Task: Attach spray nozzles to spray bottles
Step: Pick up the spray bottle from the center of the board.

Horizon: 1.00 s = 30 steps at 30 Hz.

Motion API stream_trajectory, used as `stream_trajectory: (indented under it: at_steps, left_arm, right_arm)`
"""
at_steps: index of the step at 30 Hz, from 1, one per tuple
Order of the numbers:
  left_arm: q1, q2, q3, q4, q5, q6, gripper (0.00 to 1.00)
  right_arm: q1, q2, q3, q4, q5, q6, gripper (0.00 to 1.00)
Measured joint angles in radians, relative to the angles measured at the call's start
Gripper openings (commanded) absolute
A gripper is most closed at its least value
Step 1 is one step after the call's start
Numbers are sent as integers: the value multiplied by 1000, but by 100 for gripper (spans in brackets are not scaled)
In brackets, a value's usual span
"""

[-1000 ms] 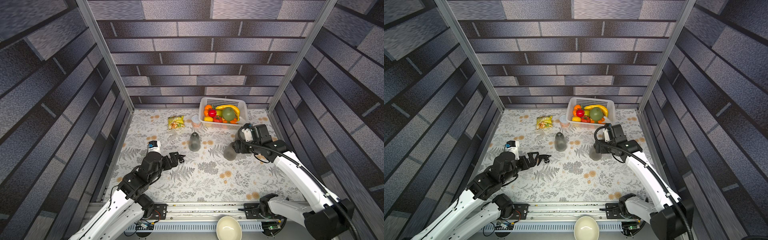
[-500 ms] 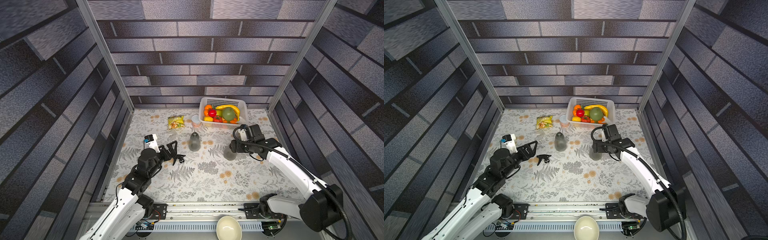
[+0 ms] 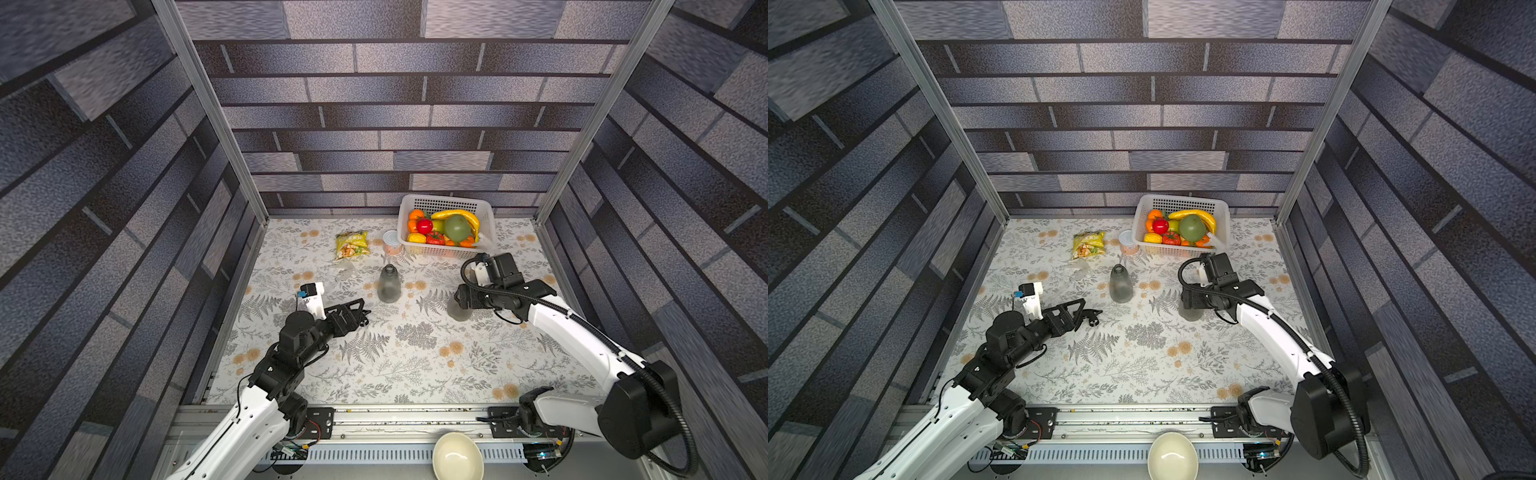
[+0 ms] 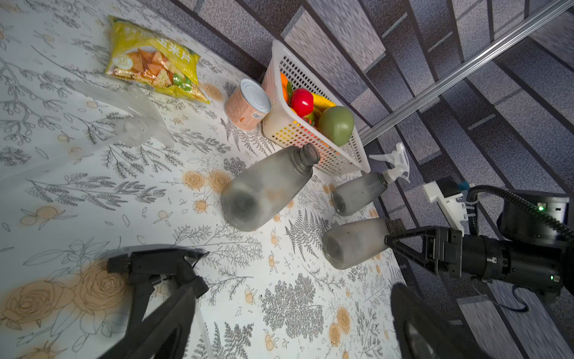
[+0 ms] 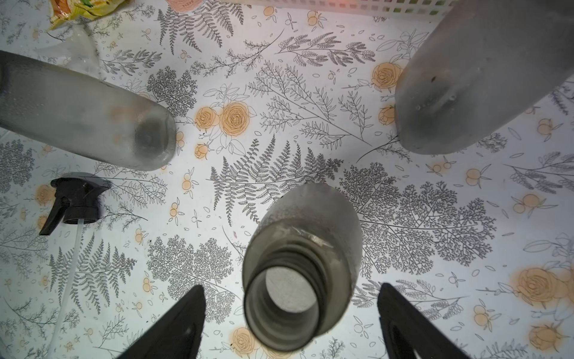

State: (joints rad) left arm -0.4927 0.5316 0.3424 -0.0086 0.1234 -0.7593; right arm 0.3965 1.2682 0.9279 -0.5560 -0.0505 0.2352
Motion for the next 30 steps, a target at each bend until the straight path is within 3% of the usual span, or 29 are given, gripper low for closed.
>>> stream_trajectory:
  at_steps: [10,15,19,30]
  left_arm:
    - [-108,8,1,4,-56,-8,100]
    - [-121,-1,3,0,-77,-7,100]
    - [-121,-24,3,-8,-80,-5,100]
    - [-129,-32,24,-34,-75,53,100]
  right_arm:
    - [25,97,-14,120,65,6,74]
    - [32,125,-15,156,97,7,73]
    - [40,146,-23,191,117,10,64]
    - [58,70,-47,183,131,16,65]
